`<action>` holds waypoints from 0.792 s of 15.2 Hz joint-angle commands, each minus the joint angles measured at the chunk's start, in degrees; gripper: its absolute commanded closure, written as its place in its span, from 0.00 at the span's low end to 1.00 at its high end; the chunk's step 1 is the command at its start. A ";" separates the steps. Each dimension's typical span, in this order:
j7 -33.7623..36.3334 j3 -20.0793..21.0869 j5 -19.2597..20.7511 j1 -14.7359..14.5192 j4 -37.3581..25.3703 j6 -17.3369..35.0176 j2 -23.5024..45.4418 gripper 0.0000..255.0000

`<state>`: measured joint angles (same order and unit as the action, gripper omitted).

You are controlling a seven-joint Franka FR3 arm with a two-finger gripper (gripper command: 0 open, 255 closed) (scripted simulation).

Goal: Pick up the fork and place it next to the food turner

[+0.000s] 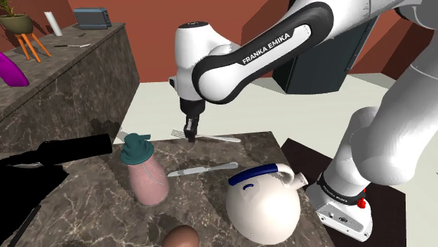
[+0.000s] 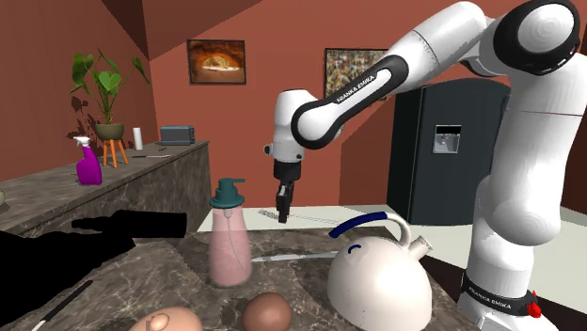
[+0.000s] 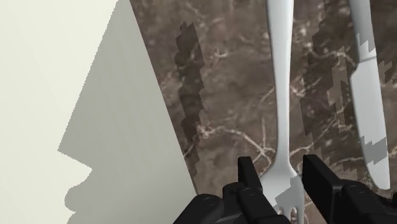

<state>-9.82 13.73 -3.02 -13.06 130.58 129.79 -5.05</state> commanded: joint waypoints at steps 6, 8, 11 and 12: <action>4.04 1.78 1.49 -1.25 -7.17 -3.39 3.84 1.00; 6.81 2.83 2.86 -2.24 -11.24 -4.13 7.25 1.00; 10.81 4.02 5.13 -4.03 -17.88 -5.66 12.61 1.00; 12.08 4.31 5.92 -4.73 -20.25 -6.29 14.46 1.00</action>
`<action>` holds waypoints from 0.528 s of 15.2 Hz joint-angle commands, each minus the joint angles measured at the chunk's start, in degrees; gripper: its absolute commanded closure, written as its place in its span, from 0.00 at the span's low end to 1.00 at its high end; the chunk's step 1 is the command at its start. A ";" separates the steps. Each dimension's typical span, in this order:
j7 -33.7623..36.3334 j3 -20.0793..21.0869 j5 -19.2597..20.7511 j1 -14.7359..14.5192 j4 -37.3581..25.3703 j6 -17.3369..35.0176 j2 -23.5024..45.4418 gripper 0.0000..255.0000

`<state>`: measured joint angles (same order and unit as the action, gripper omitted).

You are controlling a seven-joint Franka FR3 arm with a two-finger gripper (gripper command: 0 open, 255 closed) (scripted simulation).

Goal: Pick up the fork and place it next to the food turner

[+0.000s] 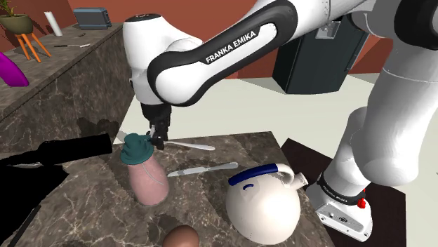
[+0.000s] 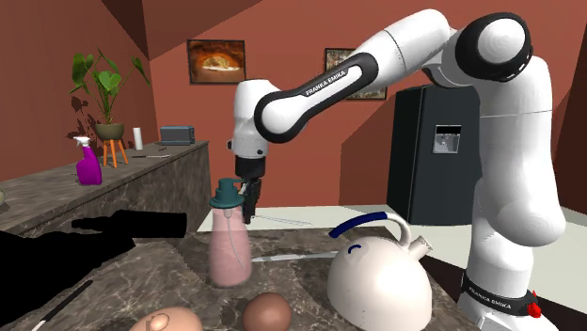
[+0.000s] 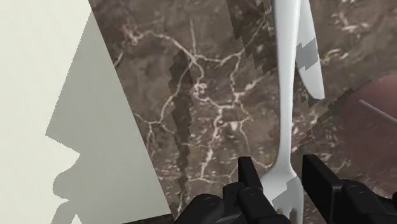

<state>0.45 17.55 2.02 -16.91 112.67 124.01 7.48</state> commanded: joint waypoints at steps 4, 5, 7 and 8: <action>6.44 1.19 4.01 -4.12 -12.77 -3.64 9.70 1.00; 7.46 1.26 4.77 -5.04 -15.65 -4.60 11.74 1.00; 9.32 1.27 6.21 -7.03 -21.84 -6.76 16.00 1.00; 10.15 1.23 6.90 -8.09 -25.19 -7.97 18.23 1.00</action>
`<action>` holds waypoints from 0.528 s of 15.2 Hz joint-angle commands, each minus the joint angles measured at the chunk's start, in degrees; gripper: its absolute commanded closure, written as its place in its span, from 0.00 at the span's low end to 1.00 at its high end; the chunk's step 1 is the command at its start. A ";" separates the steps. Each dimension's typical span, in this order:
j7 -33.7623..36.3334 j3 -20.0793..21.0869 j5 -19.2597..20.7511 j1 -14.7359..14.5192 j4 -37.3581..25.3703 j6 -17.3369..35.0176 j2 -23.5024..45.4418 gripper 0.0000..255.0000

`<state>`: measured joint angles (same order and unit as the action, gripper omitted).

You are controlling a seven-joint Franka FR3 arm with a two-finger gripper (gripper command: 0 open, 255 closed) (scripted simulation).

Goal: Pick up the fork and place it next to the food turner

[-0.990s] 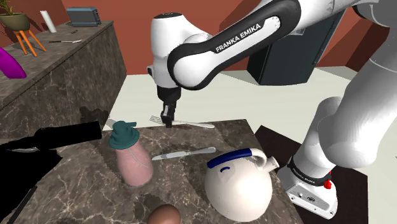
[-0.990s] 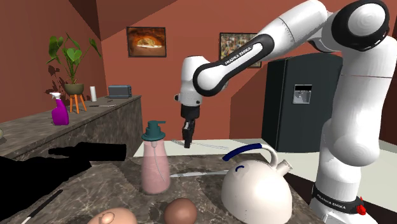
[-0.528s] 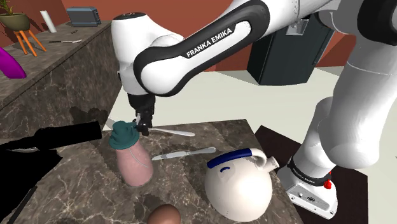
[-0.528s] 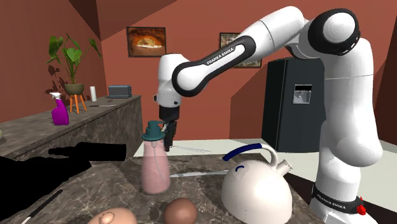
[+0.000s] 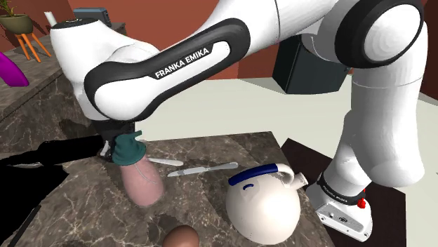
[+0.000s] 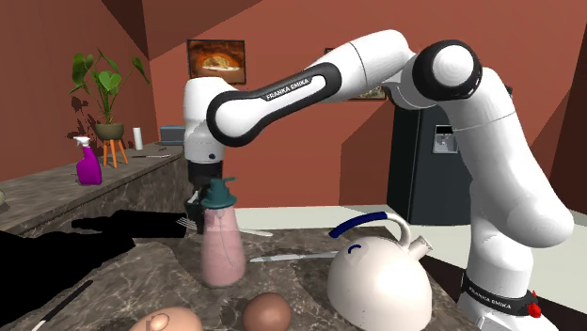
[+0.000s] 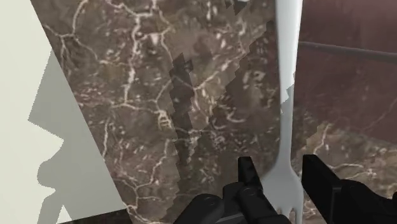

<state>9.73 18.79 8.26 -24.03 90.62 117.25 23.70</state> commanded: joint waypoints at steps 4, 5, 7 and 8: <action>3.45 -0.49 3.18 -5.73 -18.97 -7.28 12.04 1.00; 3.87 -0.71 3.75 -7.13 -23.90 -9.25 15.01 1.00; 4.30 -1.35 4.87 -10.48 -36.68 -14.49 22.42 1.00; 4.36 -1.42 4.84 -10.38 -35.75 -13.66 22.34 1.00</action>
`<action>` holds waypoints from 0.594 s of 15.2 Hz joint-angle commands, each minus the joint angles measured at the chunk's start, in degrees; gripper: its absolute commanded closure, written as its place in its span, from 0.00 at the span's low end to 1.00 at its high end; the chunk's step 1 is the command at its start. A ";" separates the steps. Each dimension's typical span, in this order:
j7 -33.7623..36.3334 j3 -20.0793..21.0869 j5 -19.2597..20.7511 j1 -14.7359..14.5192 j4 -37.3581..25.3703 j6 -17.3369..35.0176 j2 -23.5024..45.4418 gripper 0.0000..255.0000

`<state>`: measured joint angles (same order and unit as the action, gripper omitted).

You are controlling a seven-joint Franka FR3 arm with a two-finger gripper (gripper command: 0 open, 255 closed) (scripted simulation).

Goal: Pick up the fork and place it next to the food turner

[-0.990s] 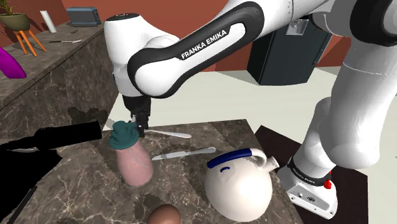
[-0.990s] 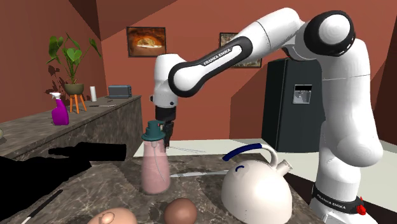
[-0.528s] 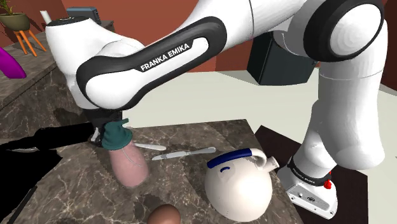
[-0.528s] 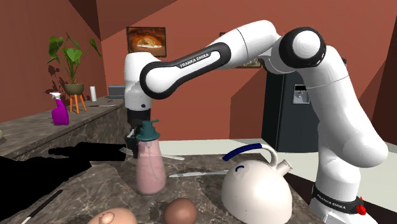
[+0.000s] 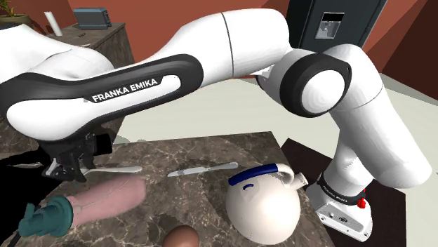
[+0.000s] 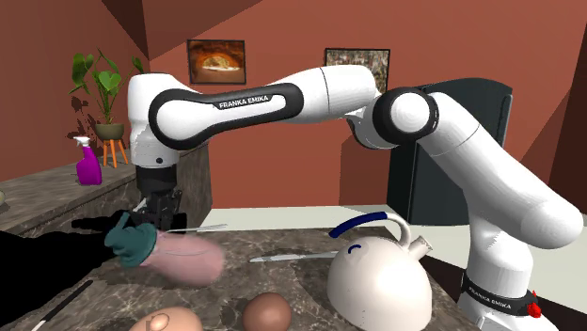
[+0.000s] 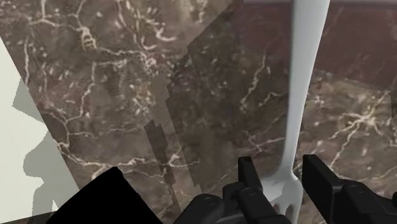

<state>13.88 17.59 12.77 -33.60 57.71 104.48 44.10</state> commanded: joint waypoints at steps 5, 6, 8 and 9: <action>0.56 -0.30 0.47 -0.33 1.04 2.93 1.96 1.00; 0.63 -0.32 0.51 -0.25 1.70 3.65 2.04 1.00; 0.76 -0.38 0.61 -0.12 2.92 5.04 2.24 1.00; 0.83 -0.41 0.67 -0.07 3.48 5.72 2.37 1.00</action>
<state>14.59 17.17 13.41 -33.77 60.22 109.37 46.60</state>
